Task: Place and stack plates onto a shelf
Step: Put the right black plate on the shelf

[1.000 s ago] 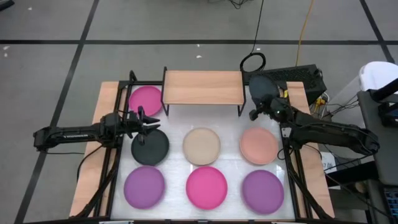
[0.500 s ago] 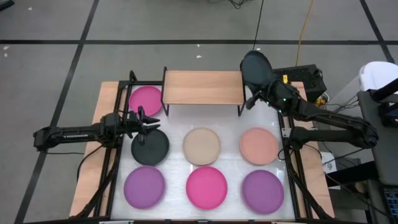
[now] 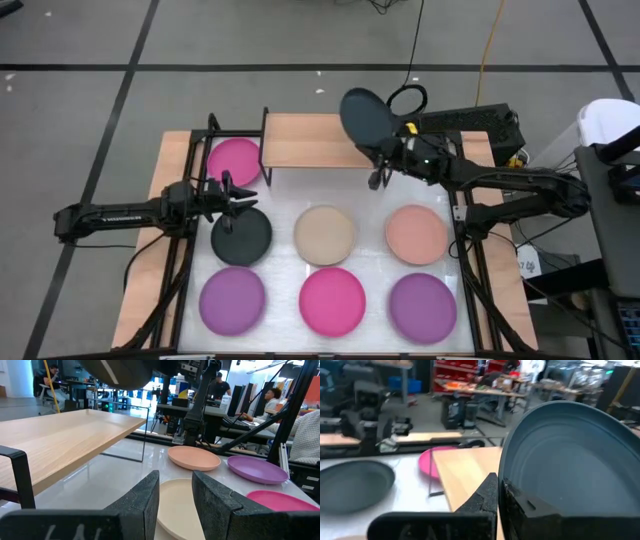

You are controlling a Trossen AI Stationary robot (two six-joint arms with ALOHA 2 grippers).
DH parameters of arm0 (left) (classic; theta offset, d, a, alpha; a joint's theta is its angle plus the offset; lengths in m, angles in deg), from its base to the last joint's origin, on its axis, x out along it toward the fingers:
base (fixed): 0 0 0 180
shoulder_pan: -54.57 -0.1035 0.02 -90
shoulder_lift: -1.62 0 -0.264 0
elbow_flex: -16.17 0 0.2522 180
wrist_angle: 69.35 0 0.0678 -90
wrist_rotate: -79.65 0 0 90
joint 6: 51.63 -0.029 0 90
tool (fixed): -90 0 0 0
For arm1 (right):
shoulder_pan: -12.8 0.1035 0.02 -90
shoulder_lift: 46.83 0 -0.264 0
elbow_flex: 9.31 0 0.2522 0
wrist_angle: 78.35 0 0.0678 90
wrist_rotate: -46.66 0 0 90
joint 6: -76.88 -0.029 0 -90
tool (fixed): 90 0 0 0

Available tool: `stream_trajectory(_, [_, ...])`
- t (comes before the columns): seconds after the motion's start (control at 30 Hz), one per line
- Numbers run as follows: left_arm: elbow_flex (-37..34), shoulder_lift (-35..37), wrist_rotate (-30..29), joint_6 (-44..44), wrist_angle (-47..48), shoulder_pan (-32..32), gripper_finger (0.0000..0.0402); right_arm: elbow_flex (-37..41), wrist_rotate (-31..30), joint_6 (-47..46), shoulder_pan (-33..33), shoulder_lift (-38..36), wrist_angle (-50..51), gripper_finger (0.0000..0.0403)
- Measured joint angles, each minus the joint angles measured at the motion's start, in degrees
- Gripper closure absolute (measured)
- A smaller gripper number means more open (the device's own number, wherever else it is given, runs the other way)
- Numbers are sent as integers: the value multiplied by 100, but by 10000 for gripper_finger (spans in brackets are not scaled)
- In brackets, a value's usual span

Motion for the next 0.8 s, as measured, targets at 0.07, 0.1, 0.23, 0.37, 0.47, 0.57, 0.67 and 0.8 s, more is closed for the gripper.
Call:
stream_trajectory(0.07, [0, 1, -1, 1, 0, 2, 282, -84, 239, 73, 0, 201, -14, 403])
stream_trajectory(0.1, [0, 0, -1, 0, 0, 0, 282, -115, 305, 115, 0, 296, -11, 403])
stream_trajectory(0.23, [0, 1, -1, 0, 0, 1, 282, -151, 510, 168, 0, 600, 254, 403])
stream_trajectory(0.37, [0, 1, -1, 0, 0, 1, 282, -149, 556, 385, -10, 890, 563, 403])
stream_trajectory(0.47, [0, 1, -1, -1, -3, 0, 282, -149, 363, 582, -101, 1090, 569, 403])
stream_trajectory(0.57, [0, -1, -1, 1, -2, 0, 282, -149, 272, 604, -275, 1211, 597, 403])
stream_trajectory(0.67, [0, -1, -1, 1, 1, 1, 282, -149, 269, 611, -409, 1293, 743, 403])
stream_trajectory(0.8, [0, -1, -1, 1, 0, 0, 282, -149, 294, 604, -468, 1303, 922, 403])
